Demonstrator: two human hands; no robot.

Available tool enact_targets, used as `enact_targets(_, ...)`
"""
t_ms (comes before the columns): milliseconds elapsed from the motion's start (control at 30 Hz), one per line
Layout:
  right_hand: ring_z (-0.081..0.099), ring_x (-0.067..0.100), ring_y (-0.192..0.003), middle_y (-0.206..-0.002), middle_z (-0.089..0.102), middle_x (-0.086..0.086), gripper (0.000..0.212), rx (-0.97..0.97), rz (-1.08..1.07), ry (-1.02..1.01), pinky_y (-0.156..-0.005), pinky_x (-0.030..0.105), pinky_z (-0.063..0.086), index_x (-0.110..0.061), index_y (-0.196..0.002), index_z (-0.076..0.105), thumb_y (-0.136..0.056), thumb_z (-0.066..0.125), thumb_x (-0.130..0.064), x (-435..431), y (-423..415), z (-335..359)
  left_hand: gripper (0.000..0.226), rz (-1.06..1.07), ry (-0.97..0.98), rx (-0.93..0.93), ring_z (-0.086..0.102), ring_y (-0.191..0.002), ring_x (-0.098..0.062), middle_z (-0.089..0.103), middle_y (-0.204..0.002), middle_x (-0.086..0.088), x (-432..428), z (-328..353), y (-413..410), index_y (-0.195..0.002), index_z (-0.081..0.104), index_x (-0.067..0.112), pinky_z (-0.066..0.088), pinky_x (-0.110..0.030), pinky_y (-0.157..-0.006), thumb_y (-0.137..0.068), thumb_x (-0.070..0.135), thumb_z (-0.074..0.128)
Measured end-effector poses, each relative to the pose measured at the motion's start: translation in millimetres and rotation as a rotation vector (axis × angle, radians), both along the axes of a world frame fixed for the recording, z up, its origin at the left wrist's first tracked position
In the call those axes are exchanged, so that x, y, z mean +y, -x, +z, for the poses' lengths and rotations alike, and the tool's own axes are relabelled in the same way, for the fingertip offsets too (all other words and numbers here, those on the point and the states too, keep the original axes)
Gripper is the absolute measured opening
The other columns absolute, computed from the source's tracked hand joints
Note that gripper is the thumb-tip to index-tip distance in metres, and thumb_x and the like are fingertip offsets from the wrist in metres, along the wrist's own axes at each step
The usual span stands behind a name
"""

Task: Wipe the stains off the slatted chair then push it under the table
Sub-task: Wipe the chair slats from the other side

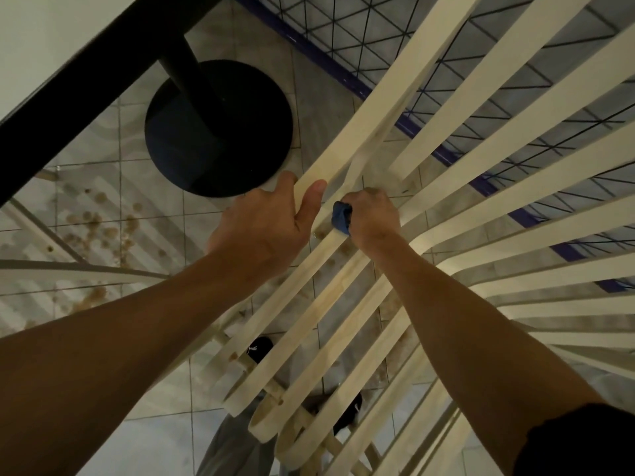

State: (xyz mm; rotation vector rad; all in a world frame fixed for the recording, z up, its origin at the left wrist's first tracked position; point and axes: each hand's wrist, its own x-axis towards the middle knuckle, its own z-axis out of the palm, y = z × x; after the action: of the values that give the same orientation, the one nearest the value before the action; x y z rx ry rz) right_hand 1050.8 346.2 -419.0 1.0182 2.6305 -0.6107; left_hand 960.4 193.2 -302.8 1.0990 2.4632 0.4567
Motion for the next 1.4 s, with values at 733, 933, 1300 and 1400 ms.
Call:
enact_targets(733, 0.056, 0.029, -0.106, -0.111, 0.060, 0.008, 0.036, 0.111, -0.113, 0.059, -0.092, 0.040, 0.050, -0.020, -0.119, 0.068, -0.089, 0.061, -0.002, -11.3, 1.4, -11.9, 0.068, -0.007, 0.031, 0.033, 0.060, -0.057, -0.016, 0.060, -0.070, -0.004, 1.0, 0.2, 0.5, -0.112, 0.042, 0.018, 0.058, -0.039, -0.059, -0.085, 0.068, 0.005)
enact_targets(933, 0.053, 0.028, -0.112, -0.122, 0.058, 0.007, 0.043, 0.141, -0.041, 0.124, -0.092, 0.039, 0.048, -0.021, -0.132, 0.061, -0.091, 0.058, -0.006, -29.3, -12.4, -15.4, 0.068, -0.003, 0.023, 0.057, 0.061, -0.057, -0.021, 0.058, -0.068, -0.005, -1.4, -4.6, 0.5, -0.112, 0.041, 0.019, 0.058, -0.041, -0.058, -0.087, 0.071, 0.003)
enact_targets(1300, 0.059, 0.023, -0.095, -0.109, 0.063, 0.009, 0.032, 0.097, 0.066, 0.144, -0.080, 0.028, 0.045, -0.015, -0.116, 0.070, -0.090, 0.057, -0.003, 5.7, -6.7, -6.7, 0.068, -0.008, 0.000, 0.036, 0.060, -0.054, -0.016, 0.059, -0.067, -0.004, 0.0, -1.1, 0.4, -0.111, 0.045, 0.017, 0.057, -0.039, -0.056, -0.086, 0.068, 0.007)
enact_targets(1400, 0.059, 0.030, -0.103, -0.113, 0.061, 0.012, 0.036, 0.160, -0.045, 0.104, -0.086, 0.032, 0.047, -0.014, -0.121, 0.068, -0.089, 0.057, -0.002, 1.6, -5.0, -10.3, 0.068, -0.009, -0.016, 0.034, 0.060, -0.054, -0.015, 0.060, -0.069, -0.004, -0.4, -2.2, 0.3, -0.111, 0.045, 0.017, 0.057, -0.039, -0.055, -0.087, 0.068, 0.007)
